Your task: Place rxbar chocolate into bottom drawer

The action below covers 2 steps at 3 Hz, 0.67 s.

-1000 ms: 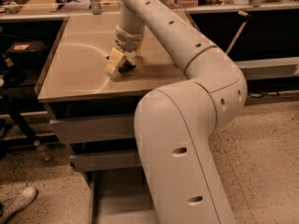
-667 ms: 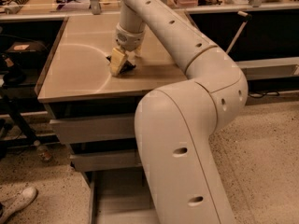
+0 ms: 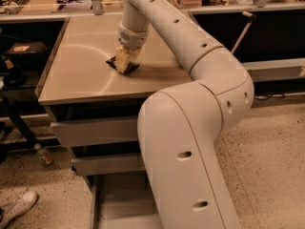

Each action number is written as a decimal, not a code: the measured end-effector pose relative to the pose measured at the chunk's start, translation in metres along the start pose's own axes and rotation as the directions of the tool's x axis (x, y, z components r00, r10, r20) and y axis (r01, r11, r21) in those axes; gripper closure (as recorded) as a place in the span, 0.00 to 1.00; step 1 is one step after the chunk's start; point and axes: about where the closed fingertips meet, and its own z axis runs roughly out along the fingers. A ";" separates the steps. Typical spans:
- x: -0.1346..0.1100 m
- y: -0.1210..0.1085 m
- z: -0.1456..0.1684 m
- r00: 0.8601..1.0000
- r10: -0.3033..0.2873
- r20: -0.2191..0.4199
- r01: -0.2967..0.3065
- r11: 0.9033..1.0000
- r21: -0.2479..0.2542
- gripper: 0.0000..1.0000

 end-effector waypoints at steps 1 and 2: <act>0.000 0.000 0.000 1.000 0.000 0.000 0.000 1.000 0.000 1.00; -0.002 0.001 -0.009 1.000 0.000 0.000 0.000 1.000 0.000 1.00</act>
Offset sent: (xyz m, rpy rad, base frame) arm -0.0012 0.0023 0.0071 0.0358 -0.0026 0.0219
